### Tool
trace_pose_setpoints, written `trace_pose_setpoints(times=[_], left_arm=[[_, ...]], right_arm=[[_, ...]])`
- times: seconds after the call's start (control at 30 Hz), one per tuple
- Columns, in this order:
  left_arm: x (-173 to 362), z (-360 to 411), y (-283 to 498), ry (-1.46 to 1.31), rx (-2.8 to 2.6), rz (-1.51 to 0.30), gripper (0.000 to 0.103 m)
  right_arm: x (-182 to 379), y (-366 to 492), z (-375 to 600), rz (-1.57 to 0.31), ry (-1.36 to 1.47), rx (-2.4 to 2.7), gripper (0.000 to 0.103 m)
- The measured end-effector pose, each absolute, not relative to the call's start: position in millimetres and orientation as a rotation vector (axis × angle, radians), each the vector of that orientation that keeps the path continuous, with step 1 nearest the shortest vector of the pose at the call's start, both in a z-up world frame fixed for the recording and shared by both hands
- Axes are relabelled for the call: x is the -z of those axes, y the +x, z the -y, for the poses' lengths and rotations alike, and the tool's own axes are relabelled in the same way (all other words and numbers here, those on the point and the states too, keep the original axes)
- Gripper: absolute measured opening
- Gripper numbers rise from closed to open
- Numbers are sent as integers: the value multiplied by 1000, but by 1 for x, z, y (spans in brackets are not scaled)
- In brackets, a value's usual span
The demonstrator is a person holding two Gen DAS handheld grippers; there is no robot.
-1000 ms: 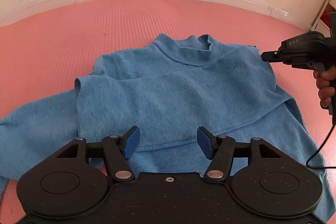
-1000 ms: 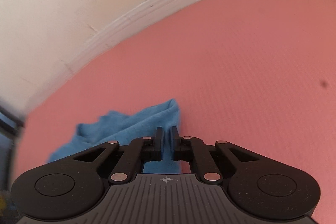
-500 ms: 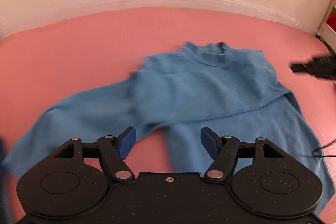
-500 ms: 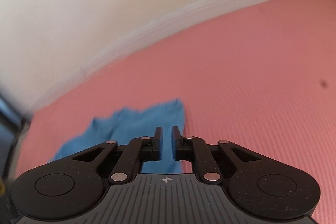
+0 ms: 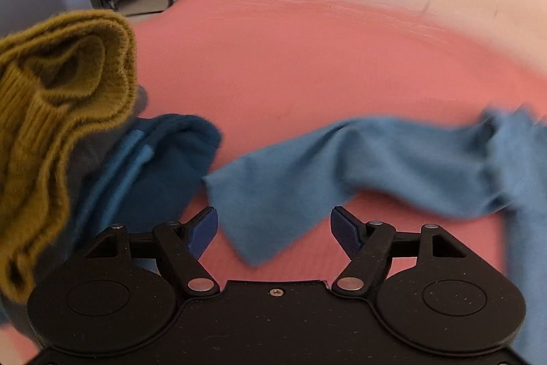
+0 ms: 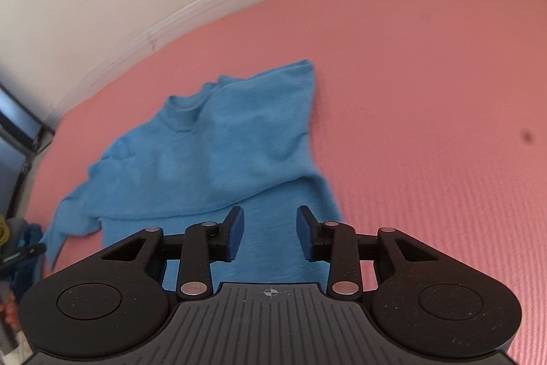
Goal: Fold clothes
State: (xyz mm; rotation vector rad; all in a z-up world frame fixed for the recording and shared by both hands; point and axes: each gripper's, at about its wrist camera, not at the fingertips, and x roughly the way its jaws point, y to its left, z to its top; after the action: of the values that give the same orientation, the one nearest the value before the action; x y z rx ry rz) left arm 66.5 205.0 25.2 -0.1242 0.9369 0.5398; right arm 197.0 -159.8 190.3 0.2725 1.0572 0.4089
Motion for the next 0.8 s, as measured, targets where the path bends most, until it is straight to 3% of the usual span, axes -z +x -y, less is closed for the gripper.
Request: trace_pose_setpoints(times=[0.23,0.33,0.37,0.4,0.53,0.8], left_arm=[[-10,-225,72,-203,-537,-960,65],[-13,-221,79,-152,-496,-953,36],[-14,-221,81,-145,-489,-953,15],[-15,-220,83,-138,-482,-953,2],[-30,-224,84,-132,-490,-897,2],[-117,-243,87,-52,-602,-584,2]], right_arm=[[-199,187,144,-1068,233,-444,35],[-196,187,139,-1080,230,-444,36],[-195,187,138,-1084,227,-445,36],[-195,186,138,-1086,227,-446,36],[-194,186,139,-1092,228,-448,37],[-187,187,147,-1119,254,-428,37]])
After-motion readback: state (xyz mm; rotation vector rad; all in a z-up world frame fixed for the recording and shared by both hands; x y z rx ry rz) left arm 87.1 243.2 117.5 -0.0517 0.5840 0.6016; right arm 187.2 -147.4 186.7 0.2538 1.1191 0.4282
